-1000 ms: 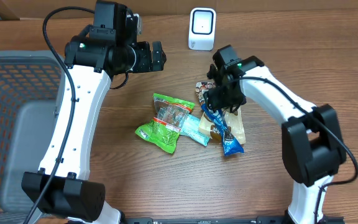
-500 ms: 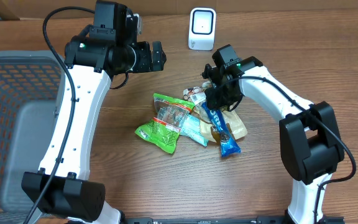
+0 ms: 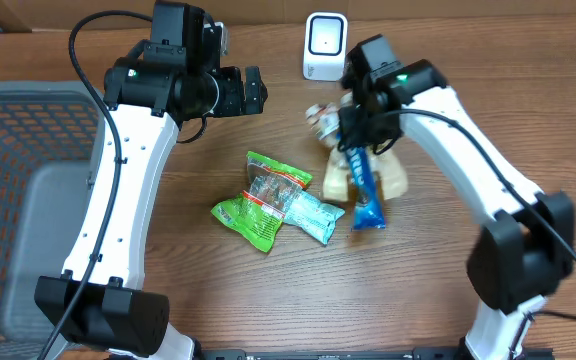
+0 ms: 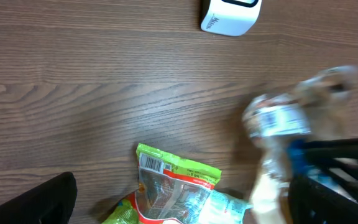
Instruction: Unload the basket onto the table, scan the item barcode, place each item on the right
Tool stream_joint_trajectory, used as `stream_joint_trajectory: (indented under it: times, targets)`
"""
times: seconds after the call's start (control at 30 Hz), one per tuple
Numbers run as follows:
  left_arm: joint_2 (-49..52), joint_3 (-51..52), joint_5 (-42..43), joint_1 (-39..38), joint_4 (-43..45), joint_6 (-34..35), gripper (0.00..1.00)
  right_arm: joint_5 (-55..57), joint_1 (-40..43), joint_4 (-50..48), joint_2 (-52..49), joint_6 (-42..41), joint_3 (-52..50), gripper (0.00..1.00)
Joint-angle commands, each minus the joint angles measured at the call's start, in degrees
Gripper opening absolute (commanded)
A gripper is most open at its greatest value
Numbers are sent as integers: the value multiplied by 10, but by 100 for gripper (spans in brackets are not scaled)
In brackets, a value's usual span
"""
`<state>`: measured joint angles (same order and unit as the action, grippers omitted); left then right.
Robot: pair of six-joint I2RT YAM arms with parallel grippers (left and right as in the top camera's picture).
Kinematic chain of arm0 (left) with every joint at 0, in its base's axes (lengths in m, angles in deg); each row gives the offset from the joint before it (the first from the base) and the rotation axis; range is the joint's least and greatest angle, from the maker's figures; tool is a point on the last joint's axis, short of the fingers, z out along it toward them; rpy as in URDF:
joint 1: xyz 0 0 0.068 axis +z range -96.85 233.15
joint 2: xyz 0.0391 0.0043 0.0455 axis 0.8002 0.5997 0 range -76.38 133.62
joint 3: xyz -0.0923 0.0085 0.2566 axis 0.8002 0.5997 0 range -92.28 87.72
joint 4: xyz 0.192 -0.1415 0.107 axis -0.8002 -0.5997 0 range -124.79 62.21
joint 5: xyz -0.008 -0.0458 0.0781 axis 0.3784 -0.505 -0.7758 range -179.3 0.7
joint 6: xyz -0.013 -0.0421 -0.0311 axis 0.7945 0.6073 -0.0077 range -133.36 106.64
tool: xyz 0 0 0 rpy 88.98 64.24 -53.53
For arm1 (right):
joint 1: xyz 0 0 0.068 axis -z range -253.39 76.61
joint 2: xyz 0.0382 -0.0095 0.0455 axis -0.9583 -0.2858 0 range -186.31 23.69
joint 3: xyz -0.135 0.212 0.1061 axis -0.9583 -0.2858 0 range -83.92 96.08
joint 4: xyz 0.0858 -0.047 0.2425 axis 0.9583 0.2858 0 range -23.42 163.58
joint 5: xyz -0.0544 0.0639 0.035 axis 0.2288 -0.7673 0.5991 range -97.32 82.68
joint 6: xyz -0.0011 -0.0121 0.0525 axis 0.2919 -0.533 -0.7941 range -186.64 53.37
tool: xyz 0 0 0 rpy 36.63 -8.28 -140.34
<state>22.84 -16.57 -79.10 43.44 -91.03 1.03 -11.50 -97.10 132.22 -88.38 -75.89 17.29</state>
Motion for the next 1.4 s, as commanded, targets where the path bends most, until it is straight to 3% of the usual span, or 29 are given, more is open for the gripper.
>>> stream_joint_trajectory:
  times: [0.0,0.2,0.33,0.43,0.57,0.8,0.87,0.93,0.97,1.37]
  targets:
    - [-3,-9,-5,0,0,-15,100,92,1,5,35,-58,18,4]
    - [-3,-9,-5,0,0,-15,100,100,-12,20,7,-98,-14,4]
    - [-3,-9,-5,0,0,-15,100,199,-31,27,1,-168,-42,4]
    - [-3,-9,-5,0,0,-15,100,219,-41,31,1,-169,-44,4]
    - [-3,-9,-5,0,0,-15,100,217,-43,31,1,-169,-44,18]
    - [-3,-9,-5,0,0,-15,100,187,-43,29,-1,-174,-52,9]
    - [-3,-9,-5,0,0,-15,100,183,-43,24,-3,-176,-63,14]
    - [-3,-9,-5,0,0,-15,100,171,-43,13,-5,-177,-88,28]
    - [-3,-9,-5,0,0,-15,100,167,-43,10,-6,-178,-97,31]
    - [-3,-9,-5,0,0,-15,100,118,-43,-3,-32,-191,-131,36]
